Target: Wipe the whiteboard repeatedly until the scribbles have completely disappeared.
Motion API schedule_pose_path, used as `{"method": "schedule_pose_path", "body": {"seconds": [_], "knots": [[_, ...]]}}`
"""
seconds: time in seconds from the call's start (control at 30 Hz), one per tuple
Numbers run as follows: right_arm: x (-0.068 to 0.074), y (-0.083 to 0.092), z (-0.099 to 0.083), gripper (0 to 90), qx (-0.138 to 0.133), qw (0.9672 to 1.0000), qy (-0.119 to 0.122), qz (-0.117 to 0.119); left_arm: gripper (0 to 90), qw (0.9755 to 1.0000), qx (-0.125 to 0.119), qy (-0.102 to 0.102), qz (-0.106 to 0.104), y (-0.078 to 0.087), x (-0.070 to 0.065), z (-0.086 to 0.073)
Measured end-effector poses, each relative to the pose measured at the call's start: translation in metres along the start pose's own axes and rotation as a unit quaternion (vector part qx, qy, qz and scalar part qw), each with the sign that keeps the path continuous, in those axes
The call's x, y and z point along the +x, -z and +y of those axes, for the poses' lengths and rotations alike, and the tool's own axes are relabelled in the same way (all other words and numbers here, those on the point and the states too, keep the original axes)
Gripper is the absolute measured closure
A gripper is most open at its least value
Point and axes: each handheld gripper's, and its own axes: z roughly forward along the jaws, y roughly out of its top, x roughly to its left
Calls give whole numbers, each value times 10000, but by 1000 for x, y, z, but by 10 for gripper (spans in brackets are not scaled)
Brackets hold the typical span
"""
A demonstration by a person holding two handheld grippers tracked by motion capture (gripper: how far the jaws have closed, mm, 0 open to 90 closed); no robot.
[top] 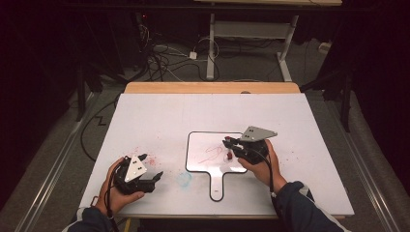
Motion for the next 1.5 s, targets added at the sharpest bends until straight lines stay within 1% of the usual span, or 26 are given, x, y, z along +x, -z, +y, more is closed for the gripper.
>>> {"method": "schedule_pose_path", "body": {"seconds": [0.03,0.1,0.17,0.23,0.3,0.33,0.37,0.4,0.47,0.53,0.6,0.67,0.7,0.73,0.77,0.8,0.83,0.93,1.03,1.07,1.13,1.2,1.23,1.33,1.47,1.5], "knots": [[2,1,0,812,6,10000,-7,2,191,10000,-18,13,8,1,0,0],[6,3,-1,812,-5,9998,-45,212,191,10000,-23,1,7,0,0,0],[15,7,-1,812,34,9996,165,245,191,10000,-33,7,-17,0,0,1],[18,10,-3,812,19,9994,291,207,191,10000,-7,-38,-41,-2,-1,1],[15,11,-5,812,-17,9995,314,-22,191,9999,14,-96,-57,-2,-2,2],[10,11,-7,812,-38,9996,242,-109,191,9999,15,-100,-67,-2,-3,2],[7,12,-8,812,-71,9998,126,-139,191,9999,32,-37,-97,-1,-4,1],[5,14,-9,812,-84,9998,75,-140,191,9999,15,-33,-101,0,-3,2],[9,16,-12,812,-125,9998,58,-113,191,10000,-15,-36,-90,1,-4,2],[16,16,-12,812,-175,9998,92,19,191,9999,-22,-18,-98,1,-3,2],[20,15,-11,812,-160,9997,185,56,191,9999,-24,-9,-98,1,-3,2],[18,13,-10,812,-166,9996,246,-16,191,9999,-31,-32,-95,2,-4,2],[15,13,-11,812,-169,9994,283,-129,191,9999,-34,-48,-103,2,-4,2],[11,12,-11,813,-176,9992,258,-241,191,9999,-35,-56,-99,2,-4,2],[6,12,-12,813,-222,9993,131,-260,191,9999,-36,-59,-98,2,-4,2],[3,11,-13,813,-265,9994,18,-225,191,9999,-40,-48,-107,1,-4,2],[3,12,-13,813,-264,9994,-19,-212,191,9999,-43,-37,-111,1,-4,2],[11,10,-12,813,-266,9996,59,-44,191,9999,-25,-29,-109,0,-3,2],[13,3,-8,813,-283,9994,181,-24,191,9999,-14,-54,-118,0,-3,2],[10,1,-8,813,-300,9993,203,-84,191,9999,-4,-62,-122,-1,-3,2],[3,-3,-8,813,-357,9992,97,-178,191,9999,-7,-65,-136,-1,-4,2],[-4,-4,-8,813,-360,9987,131,-344,191,9999,-7,-60,-135,-1,-4,2],[-5,-5,-9,813,-384,9985,65,-374,191,9999,-2,-52,-139,-1,-3,2],[-6,-5,-9,813,-380,9987,83,-323,191,9999,2,-35,-147,-2,-3,1],[1,1,-8,813,-290,9995,83,-90,188,9999,-4,-58,-134,0,-3,2],[3,3,-8,813,-260,9995,138,-57,186,9999,-9,-50,-138,0,-3,2]]}}
